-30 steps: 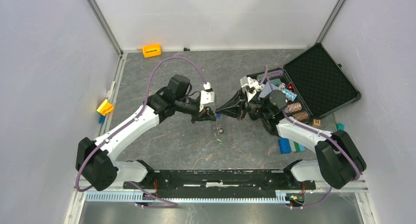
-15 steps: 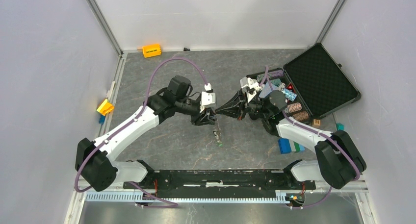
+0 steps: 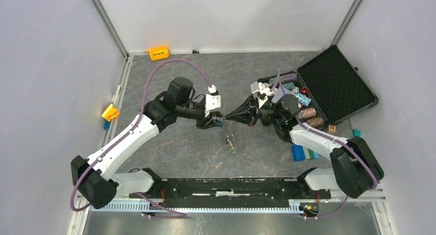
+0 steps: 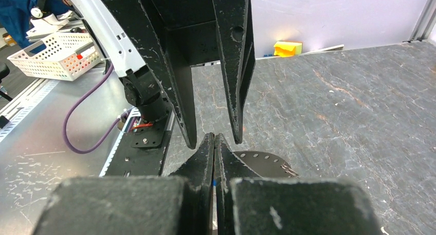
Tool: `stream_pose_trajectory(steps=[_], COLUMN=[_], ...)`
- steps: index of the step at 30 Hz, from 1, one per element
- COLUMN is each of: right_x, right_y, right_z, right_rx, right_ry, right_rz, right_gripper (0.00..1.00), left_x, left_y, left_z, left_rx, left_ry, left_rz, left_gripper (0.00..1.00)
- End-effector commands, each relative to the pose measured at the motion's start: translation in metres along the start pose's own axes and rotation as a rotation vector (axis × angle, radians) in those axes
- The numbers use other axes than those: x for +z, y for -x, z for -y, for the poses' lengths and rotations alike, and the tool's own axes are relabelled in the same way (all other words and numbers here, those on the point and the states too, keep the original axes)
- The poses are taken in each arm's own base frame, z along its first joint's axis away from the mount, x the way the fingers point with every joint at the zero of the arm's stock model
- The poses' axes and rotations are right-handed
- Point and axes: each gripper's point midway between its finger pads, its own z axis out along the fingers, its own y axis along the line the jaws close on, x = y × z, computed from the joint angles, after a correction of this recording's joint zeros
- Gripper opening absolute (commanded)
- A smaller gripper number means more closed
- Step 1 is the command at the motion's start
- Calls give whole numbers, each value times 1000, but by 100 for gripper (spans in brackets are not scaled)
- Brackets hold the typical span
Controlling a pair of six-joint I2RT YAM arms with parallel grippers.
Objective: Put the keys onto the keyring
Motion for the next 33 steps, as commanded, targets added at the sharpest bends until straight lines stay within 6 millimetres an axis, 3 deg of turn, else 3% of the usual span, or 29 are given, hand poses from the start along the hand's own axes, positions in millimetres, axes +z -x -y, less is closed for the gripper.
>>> stream_pose_trajectory(steps=[1, 9, 18, 24, 33], right_x=[1, 1, 1, 1, -1], right_y=[21, 20, 20, 19, 2], right_z=[-3, -3, -2, -2, 12], right_rx=[-86, -84, -83, -87, -126], right_ry=[1, 5, 1, 0, -39], right_rz=[42, 39, 37, 34, -53], right_gripper=[0, 0, 0, 0, 0], left_x=[1, 5, 6, 7, -3], left_y=[21, 22, 24, 22, 22], left_z=[-2, -3, -1, 0, -8], left_rx=[31, 16, 5, 0, 12], left_ry=[-30, -45, -59, -65, 12], left_rz=[57, 68, 80, 78, 29], left_gripper=[44, 28, 23, 3, 2])
